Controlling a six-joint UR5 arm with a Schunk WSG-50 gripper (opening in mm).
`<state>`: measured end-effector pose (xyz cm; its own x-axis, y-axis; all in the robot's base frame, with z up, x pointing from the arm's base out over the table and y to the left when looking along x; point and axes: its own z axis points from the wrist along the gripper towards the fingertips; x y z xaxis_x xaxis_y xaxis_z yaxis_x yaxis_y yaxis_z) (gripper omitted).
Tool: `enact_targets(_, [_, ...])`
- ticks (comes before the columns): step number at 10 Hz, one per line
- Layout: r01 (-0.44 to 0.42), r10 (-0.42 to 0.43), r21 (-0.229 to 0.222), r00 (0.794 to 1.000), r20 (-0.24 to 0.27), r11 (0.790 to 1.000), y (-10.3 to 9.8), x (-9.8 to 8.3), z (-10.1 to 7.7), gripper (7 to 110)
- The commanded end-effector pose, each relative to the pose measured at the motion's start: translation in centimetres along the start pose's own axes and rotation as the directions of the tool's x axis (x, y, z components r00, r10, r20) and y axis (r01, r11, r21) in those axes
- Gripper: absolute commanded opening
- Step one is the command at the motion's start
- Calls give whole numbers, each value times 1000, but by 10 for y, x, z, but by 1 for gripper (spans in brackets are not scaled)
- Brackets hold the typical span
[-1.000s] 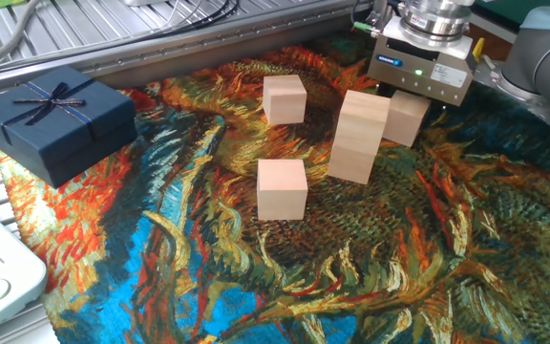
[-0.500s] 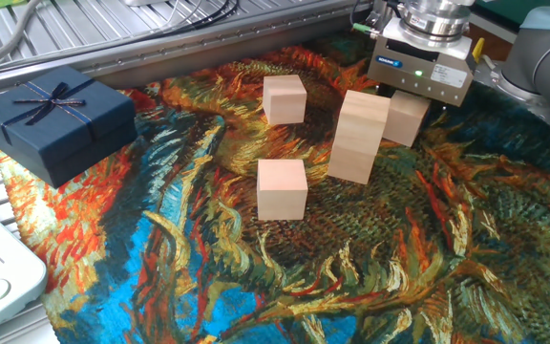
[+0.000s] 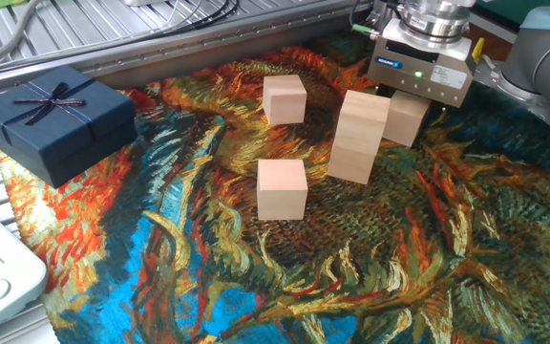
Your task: Stack the blocks in a vertical line of five
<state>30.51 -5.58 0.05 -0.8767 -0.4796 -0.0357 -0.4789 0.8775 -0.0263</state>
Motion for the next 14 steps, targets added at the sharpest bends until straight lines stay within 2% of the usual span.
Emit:
enact_targets(1, [-8,8,2,1000,9,1000,0,-5,-2,66])
enact_targets(11, [-28,28,24,1000,2,999,-4,-3,-2,66])
enact_targets(12, [-30,30,23,1000,1,999,-4,-2,-2,44])
enact_targets(14, [-17,17,10,1000,4,1000,0,-3,-2,44])
